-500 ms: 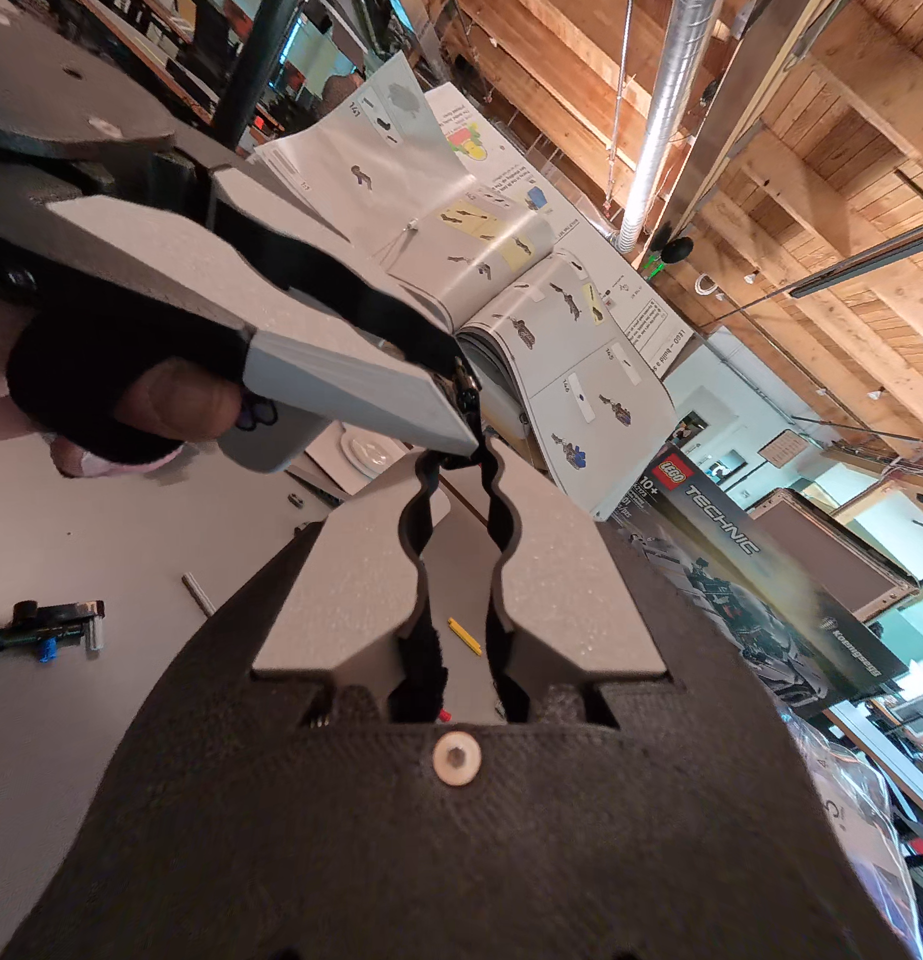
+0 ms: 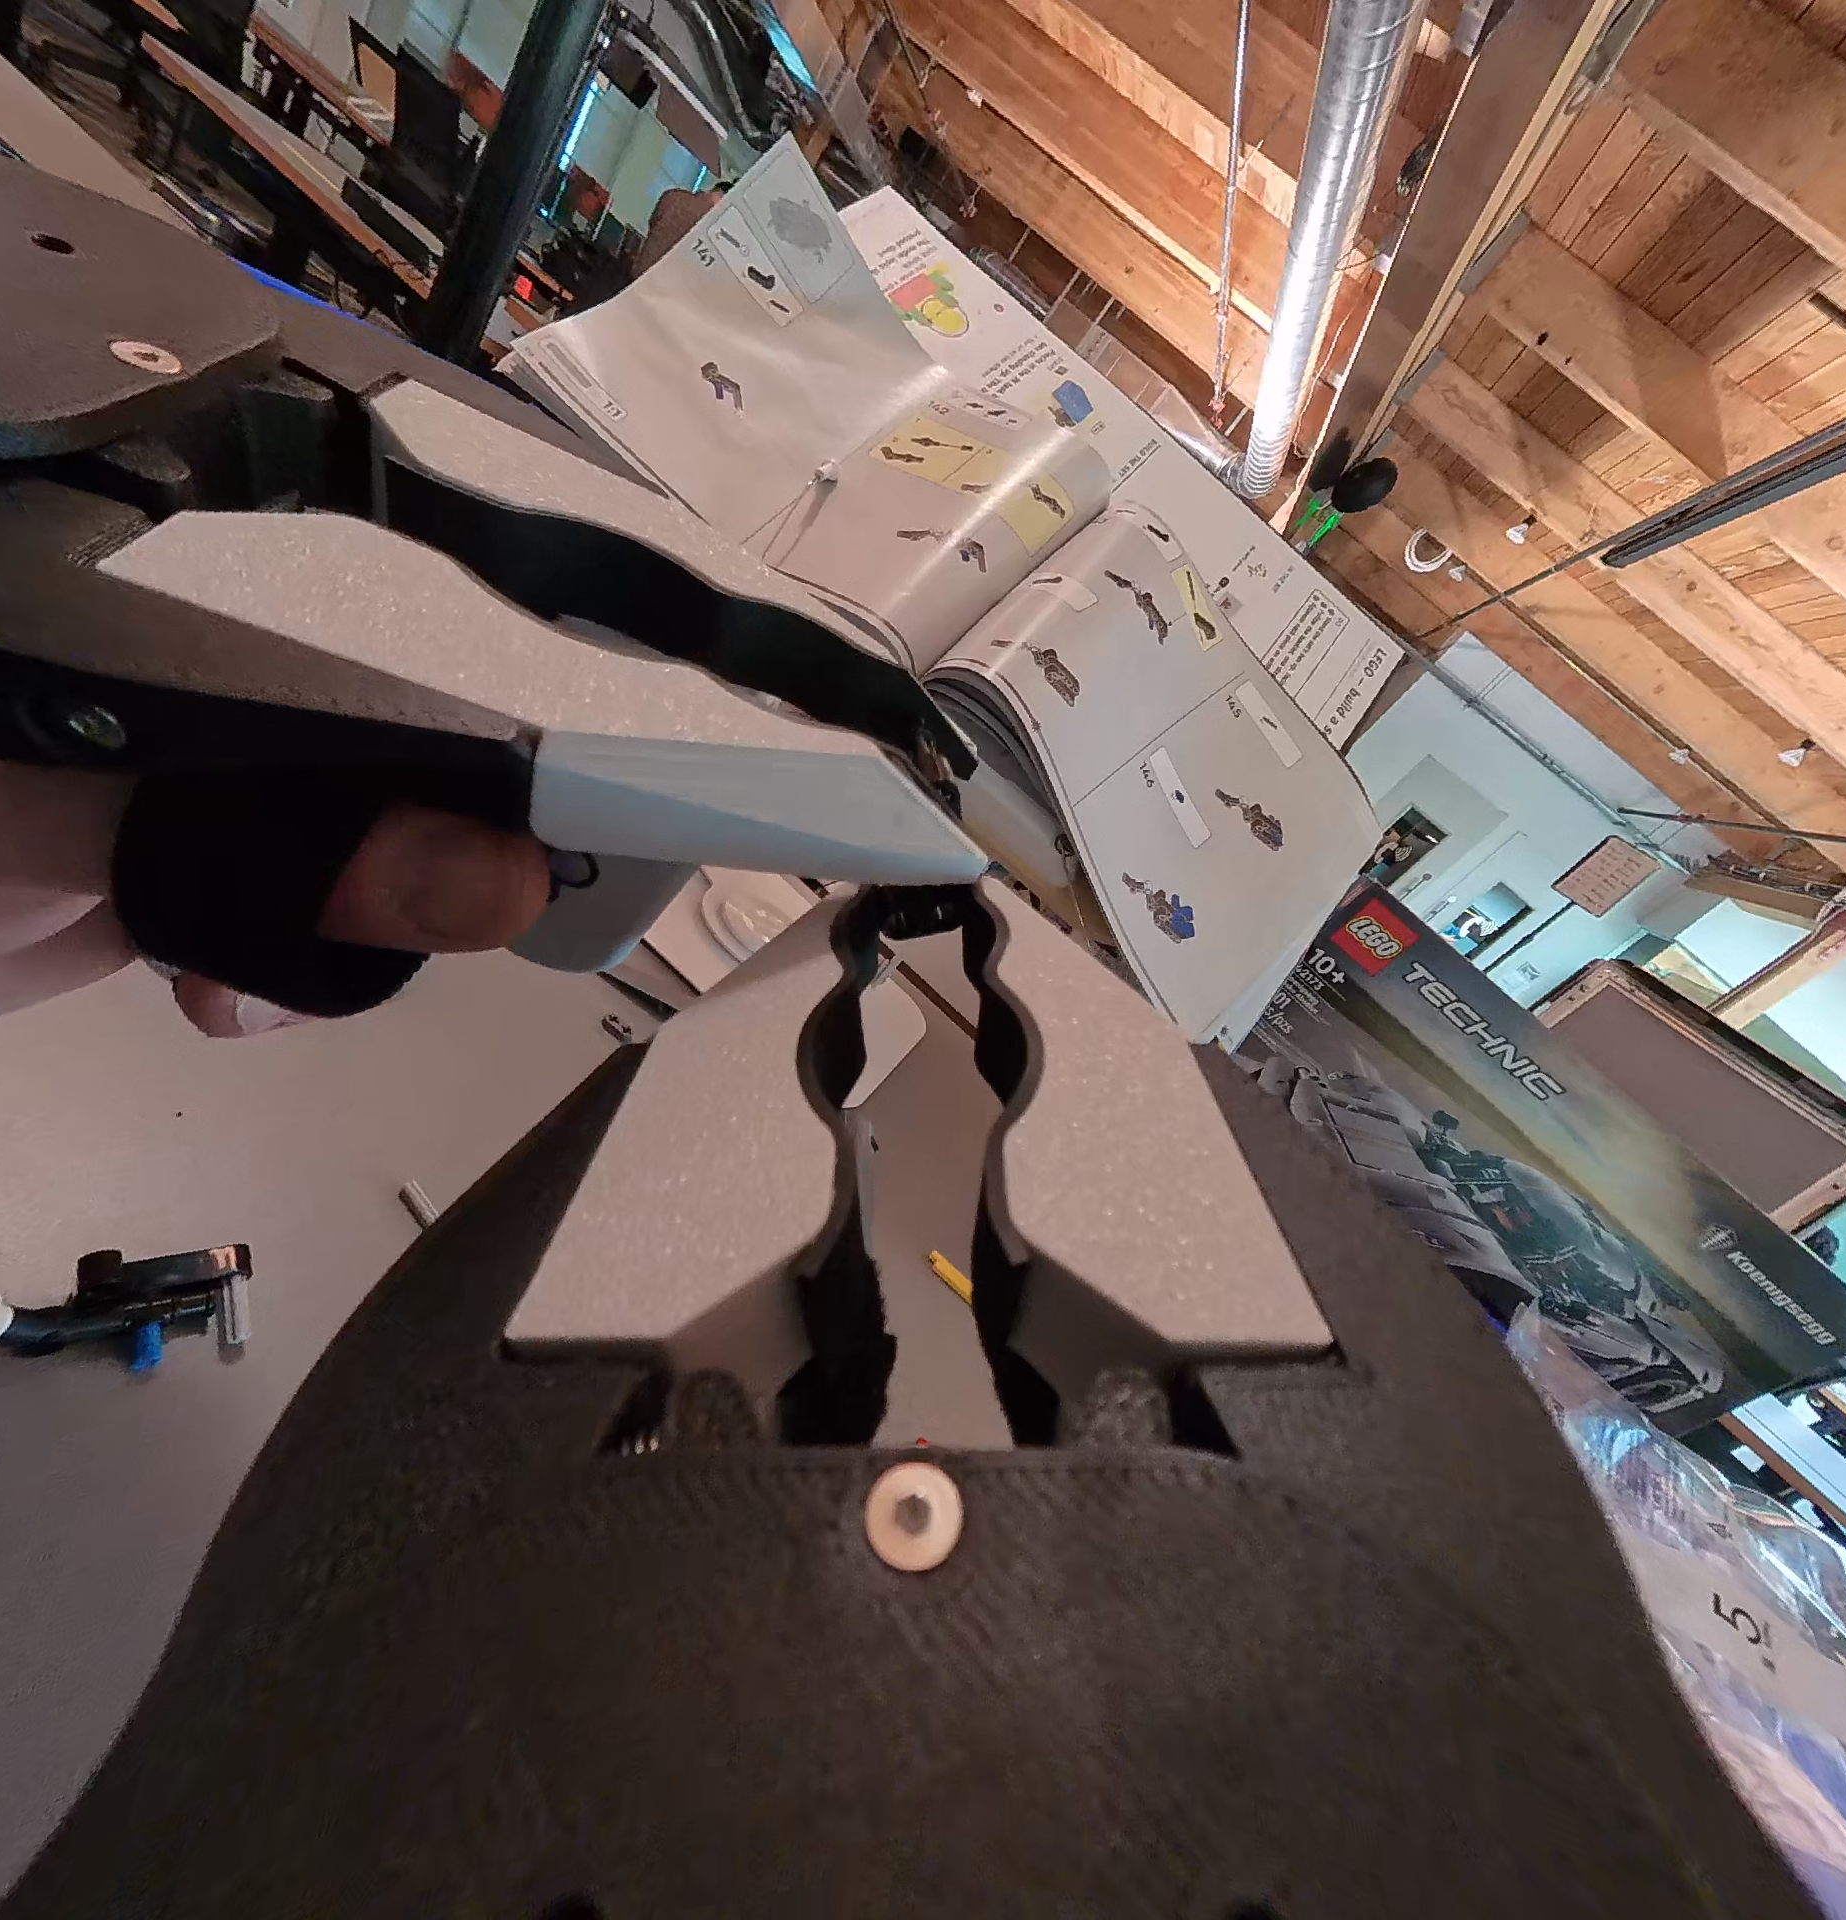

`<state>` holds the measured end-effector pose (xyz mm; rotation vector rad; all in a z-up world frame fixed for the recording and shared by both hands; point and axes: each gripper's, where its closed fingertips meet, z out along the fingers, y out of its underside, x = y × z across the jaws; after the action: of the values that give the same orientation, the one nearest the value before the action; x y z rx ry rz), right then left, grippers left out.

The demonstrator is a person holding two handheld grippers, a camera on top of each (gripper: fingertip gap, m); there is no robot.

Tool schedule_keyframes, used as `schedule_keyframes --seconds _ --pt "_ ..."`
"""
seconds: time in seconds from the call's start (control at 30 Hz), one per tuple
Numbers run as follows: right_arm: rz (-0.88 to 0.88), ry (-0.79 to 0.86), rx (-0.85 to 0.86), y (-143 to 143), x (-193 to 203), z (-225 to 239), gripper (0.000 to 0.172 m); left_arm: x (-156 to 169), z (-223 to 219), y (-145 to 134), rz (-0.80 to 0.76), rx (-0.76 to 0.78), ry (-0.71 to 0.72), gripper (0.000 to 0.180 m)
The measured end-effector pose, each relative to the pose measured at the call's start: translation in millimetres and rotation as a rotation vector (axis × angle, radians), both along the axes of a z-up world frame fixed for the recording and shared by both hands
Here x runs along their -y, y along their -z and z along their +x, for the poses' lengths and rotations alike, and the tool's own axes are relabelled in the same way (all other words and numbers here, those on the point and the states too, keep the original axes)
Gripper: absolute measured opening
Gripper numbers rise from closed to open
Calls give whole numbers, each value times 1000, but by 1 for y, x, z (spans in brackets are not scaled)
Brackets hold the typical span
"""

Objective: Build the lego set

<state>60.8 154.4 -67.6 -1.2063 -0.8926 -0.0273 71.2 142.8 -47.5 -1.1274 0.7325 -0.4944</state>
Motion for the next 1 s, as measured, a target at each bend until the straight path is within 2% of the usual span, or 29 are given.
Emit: schedule_keyframes --seconds 0.53,0.9,1.0 --pt "-42 -3 -15 -1 -1 -2 12 0 -1 -2 81 -45 -51 24" --pt "-154 -79 -141 -3 0 -8 12 1 -2 -5 86 -10 -65 28" --pt "-162 -86 -151 -2 0 -9 12 1 -3 -6 87 -5 -76 24"
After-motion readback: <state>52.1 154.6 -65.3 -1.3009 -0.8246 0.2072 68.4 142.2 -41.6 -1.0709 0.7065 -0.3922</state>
